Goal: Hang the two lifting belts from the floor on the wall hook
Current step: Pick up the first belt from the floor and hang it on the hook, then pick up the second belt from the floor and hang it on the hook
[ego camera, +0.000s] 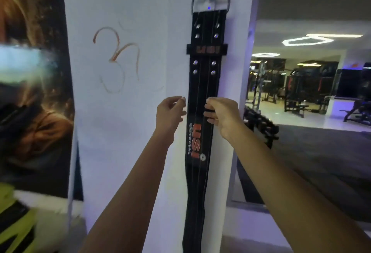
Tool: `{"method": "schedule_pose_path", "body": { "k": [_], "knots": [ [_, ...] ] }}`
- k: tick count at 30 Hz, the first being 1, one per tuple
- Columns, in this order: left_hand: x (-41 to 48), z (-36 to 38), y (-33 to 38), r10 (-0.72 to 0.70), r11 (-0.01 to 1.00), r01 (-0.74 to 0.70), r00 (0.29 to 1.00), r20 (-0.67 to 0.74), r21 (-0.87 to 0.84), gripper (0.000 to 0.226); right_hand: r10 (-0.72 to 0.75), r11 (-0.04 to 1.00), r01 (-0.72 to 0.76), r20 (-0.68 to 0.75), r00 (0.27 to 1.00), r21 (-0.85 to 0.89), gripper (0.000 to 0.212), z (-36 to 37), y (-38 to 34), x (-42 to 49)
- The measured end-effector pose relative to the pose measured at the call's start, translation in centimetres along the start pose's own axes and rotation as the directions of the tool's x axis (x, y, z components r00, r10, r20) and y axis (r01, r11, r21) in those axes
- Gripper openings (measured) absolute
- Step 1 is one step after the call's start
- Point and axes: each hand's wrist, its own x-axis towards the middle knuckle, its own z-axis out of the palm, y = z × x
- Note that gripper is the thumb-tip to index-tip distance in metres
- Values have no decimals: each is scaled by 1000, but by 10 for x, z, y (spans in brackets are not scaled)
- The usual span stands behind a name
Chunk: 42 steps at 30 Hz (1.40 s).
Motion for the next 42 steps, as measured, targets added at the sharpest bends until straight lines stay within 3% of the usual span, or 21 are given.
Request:
{"method": "schedule_pose_path", "body": {
  "k": [5, 11, 22, 25, 31, 33, 35, 39, 42],
  "knots": [
    [-66, -67, -68, -247, 968, 249, 967, -57, 36, 26, 232, 972, -225, 107, 967, -71, 9, 29, 84, -63],
    [-138, -168, -146, -476, 868, 493, 860, -186, 58, 25, 452, 890, -425, 207, 867, -165, 12, 82, 187, -141],
    [-256, -357, -288, -720, 593, 797, 589, -367, 114, 13, 792, 611, -710, 260, 553, -350, 15, 208, 381, -285],
    [-292, -397, -357, -771, 496, 866, 471, -429, 59, 11, 858, 514, -748, 245, 452, -419, 18, 232, 458, -318],
    [-409, -468, -520, -817, 264, 957, 155, -556, -123, 12, 935, 354, -696, 212, 285, -625, 20, 261, 655, -405],
    [-461, -483, -569, -811, 174, 974, 57, -583, -147, 15, 942, 334, -637, 228, 245, -695, 8, 264, 718, -442],
    [-513, -493, -617, -796, 102, 980, -22, -605, -169, 15, 953, 304, -574, 241, 185, -760, 18, 264, 777, -480],
    [-601, -497, -696, -807, -32, 995, -83, -585, -97, 15, 970, 237, -488, 234, 68, -840, 27, 251, 866, -542],
    [-650, -492, -739, -795, -72, 996, -92, -599, -58, 52, 974, 220, -468, 222, 53, -856, 26, 237, 914, -570]
  ]
}}
